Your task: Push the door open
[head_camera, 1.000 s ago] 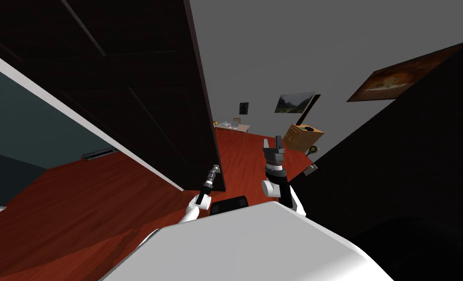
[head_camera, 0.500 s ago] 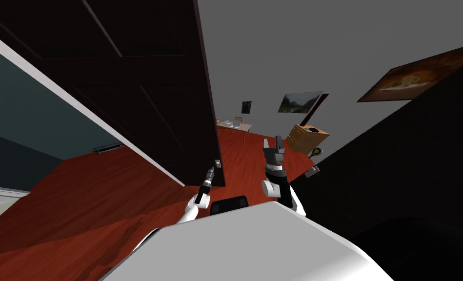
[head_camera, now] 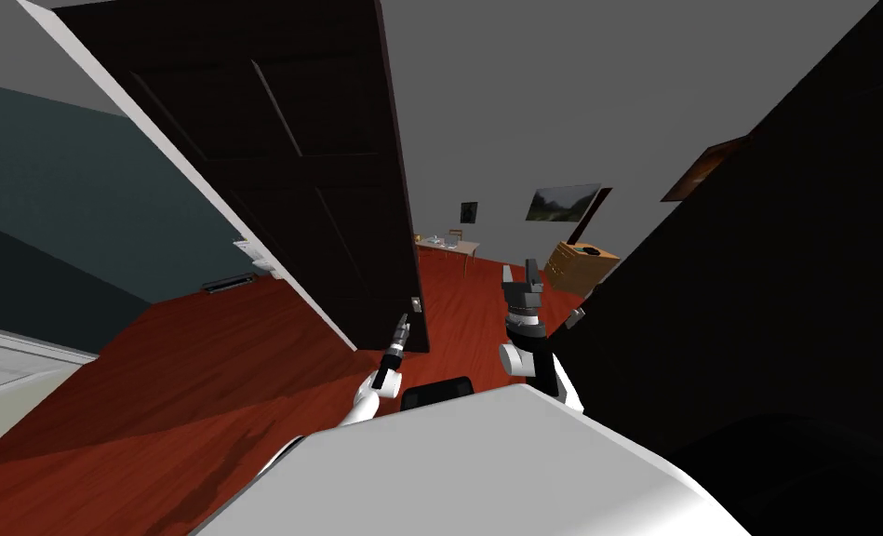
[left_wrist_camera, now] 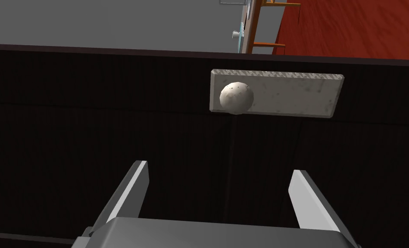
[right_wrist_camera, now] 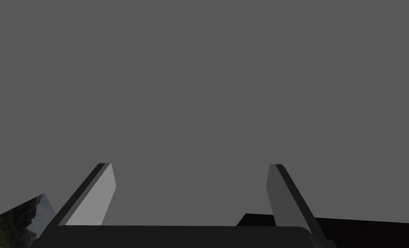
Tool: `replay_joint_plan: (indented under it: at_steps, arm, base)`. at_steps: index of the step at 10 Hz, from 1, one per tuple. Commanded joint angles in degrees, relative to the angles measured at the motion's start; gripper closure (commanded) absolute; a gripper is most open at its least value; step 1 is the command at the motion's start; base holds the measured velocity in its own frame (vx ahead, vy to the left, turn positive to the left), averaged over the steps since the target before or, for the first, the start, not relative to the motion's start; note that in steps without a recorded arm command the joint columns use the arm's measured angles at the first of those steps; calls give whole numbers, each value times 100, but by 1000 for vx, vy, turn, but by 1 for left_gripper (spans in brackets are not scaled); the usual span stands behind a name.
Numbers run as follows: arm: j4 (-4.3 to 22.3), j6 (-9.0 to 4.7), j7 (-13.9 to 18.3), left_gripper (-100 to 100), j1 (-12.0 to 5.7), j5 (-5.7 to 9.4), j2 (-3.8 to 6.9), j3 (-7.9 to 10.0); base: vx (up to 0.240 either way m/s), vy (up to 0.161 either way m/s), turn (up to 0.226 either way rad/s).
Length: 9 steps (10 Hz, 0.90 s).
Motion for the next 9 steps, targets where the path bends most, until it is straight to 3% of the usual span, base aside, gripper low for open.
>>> replay_joint_plan:
  at_steps: [1, 8, 9]
  arm:
    - [-14, -22, -13, -100, 15, 6, 8, 8]
    - [29, -153, -66, -100, 54, 40, 2, 48]
    - [29, -153, -66, 100, 54, 40, 2, 48]
  base:
    - [175, -33, -20]
    - [174, -40, -21]
    - [-12, 3, 6]
